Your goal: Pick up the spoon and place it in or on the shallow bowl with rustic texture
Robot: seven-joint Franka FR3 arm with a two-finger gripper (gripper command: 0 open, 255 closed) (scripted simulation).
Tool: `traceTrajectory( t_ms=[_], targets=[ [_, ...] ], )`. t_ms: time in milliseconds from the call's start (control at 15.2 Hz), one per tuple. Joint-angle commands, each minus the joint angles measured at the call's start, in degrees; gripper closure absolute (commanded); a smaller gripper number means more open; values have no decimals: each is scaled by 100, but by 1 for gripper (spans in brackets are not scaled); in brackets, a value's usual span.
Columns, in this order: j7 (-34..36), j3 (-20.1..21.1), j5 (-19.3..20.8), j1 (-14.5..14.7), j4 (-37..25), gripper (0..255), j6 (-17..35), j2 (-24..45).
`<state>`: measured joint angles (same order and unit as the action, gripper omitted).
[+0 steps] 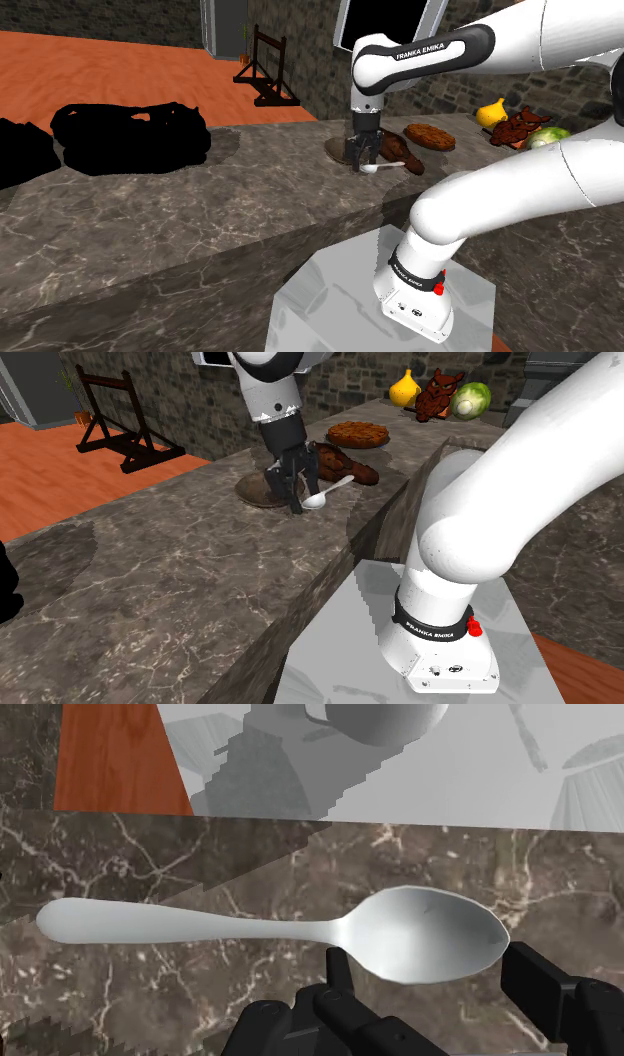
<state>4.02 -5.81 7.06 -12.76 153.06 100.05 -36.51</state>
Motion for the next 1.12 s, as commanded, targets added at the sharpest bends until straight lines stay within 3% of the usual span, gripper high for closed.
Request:
traceTrajectory(
  t_ms=[0,396,1056],
  targets=[
    [-17,7,-5,-2,-132,255,-192,-57],
    [-41,36,-29,4,-463,255,-627,-162],
    [-349,-209,-80,30,-2575,255,-280,2274]
  ],
)
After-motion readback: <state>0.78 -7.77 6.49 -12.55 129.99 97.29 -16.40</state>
